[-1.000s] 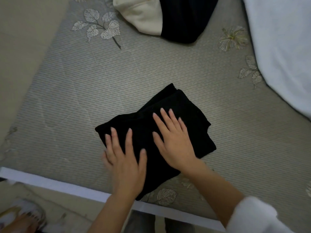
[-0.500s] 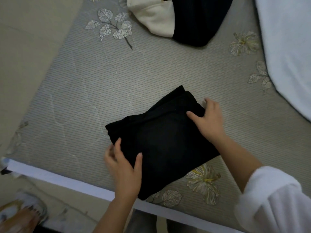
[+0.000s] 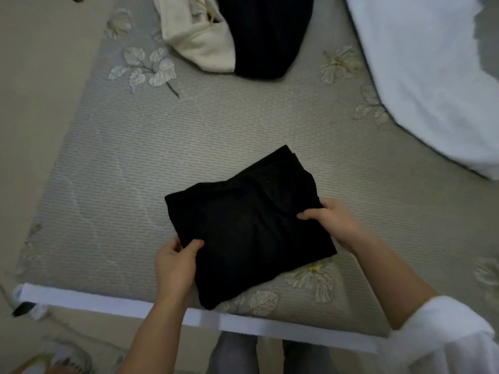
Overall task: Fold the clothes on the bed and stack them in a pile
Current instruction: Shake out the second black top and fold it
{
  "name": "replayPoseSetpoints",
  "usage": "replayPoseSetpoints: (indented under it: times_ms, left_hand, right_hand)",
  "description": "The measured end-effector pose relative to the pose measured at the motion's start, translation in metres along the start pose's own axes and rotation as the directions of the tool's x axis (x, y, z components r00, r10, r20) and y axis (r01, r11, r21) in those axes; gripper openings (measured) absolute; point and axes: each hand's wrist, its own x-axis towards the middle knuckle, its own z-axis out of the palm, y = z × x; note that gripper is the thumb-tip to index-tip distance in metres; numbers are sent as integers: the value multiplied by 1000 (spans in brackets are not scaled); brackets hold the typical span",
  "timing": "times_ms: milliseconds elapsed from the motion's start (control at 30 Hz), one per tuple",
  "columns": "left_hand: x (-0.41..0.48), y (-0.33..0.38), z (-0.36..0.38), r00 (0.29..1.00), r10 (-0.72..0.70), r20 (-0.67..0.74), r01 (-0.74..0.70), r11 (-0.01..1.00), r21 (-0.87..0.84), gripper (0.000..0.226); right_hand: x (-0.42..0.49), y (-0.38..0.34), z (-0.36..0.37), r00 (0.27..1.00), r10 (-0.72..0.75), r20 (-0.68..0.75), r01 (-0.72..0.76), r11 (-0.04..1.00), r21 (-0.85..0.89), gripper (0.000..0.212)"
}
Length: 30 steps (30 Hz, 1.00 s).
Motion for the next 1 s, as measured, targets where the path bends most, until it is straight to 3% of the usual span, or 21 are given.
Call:
replayPoseSetpoints:
  times_ms: [167,367,500,667,867,1000]
  left_hand:
    - [-32,29,59,974,177,139,-192,977,97,14]
    - [-101,39,180,843,320,432,-446,865,231,17]
    - [-158,26,271,746,360,560,-569,781,257,17]
    - [-238,10,408,632,349,692,-668,698,259,21]
    - [-328,-2,566,473,401,785,-793,582,181,27]
    - [-368,-2,650,359,420,833,-880,450,152,33]
  right_hand:
    - [-42,36,-60,982,-1,-186,54,958,280,23]
    - [-95,108,-179,880,4,-475,239,860,451,30]
    - [-125,172,-263,861,46,-507,295,766,571,27]
    - [-164,244,-373,792,219,-569,315,652,690,44]
    - [-200,297,-489,697,283,-658,411,594,691,30]
    - [-205,321,-542,666,343,-662,490,469,735,30]
